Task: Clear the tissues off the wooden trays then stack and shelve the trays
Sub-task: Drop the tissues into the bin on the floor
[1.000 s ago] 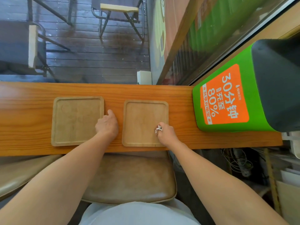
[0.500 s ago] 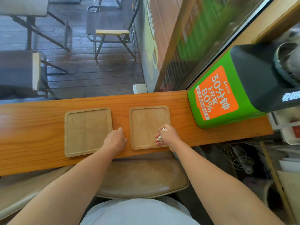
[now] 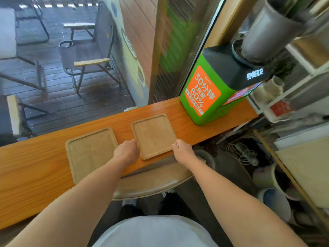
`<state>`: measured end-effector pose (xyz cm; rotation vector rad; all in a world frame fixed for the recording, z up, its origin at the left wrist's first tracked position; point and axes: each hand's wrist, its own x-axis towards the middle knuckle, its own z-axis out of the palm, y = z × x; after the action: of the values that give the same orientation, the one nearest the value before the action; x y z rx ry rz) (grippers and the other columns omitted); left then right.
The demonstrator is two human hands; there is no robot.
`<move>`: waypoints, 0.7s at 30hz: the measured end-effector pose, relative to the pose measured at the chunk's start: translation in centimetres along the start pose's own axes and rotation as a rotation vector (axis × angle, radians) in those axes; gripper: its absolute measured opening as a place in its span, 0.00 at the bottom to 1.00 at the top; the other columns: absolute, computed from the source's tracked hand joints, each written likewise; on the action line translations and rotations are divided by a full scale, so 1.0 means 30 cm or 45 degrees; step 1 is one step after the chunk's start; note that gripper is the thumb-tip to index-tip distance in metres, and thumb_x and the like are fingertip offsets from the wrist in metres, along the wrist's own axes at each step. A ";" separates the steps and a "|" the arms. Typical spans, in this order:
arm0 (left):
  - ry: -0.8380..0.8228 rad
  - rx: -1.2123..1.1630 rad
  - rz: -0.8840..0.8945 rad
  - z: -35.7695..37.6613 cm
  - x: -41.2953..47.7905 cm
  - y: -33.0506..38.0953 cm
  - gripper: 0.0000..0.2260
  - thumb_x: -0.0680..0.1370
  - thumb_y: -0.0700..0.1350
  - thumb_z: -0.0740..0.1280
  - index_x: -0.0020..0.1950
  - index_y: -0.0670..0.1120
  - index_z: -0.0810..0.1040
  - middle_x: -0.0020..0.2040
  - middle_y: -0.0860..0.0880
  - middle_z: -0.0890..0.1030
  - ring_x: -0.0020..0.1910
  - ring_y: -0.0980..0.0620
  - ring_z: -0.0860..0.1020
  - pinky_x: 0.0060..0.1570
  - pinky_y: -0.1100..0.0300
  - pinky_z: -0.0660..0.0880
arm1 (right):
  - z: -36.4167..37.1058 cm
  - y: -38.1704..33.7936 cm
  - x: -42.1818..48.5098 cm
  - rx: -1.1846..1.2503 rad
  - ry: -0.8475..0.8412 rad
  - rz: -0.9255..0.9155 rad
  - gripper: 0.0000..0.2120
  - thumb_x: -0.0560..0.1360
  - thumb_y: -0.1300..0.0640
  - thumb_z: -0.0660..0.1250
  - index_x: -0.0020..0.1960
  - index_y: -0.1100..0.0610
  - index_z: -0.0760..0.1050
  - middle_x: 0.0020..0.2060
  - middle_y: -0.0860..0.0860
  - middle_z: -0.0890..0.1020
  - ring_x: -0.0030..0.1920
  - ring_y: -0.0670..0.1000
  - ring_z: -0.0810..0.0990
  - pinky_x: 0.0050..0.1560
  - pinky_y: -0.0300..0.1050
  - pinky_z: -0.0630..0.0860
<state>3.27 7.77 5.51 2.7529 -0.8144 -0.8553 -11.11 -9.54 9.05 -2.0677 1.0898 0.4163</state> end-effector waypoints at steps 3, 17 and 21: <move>-0.026 0.041 0.085 -0.013 0.003 0.104 0.09 0.80 0.48 0.56 0.44 0.47 0.71 0.40 0.47 0.76 0.37 0.45 0.75 0.30 0.55 0.69 | -0.057 0.043 -0.032 0.006 0.050 0.008 0.12 0.82 0.49 0.53 0.44 0.53 0.68 0.42 0.50 0.73 0.42 0.52 0.73 0.42 0.49 0.69; -0.156 0.174 0.517 0.349 -0.001 0.983 0.11 0.79 0.52 0.57 0.48 0.48 0.74 0.48 0.44 0.81 0.46 0.39 0.79 0.37 0.53 0.73 | -0.346 0.775 -0.060 0.046 0.217 0.135 0.13 0.82 0.51 0.52 0.54 0.58 0.71 0.48 0.60 0.81 0.50 0.62 0.80 0.44 0.52 0.74; -0.354 0.312 0.571 0.606 0.015 1.194 0.13 0.79 0.51 0.57 0.55 0.48 0.76 0.51 0.42 0.82 0.49 0.37 0.80 0.43 0.49 0.77 | -0.371 1.084 -0.003 0.032 0.244 0.212 0.14 0.82 0.51 0.51 0.58 0.58 0.69 0.51 0.62 0.80 0.49 0.64 0.80 0.39 0.50 0.69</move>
<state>-22.95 -22.26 0.57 2.4994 -1.6068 -1.1083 -38.11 -29.37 1.34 -2.0332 1.3804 0.2880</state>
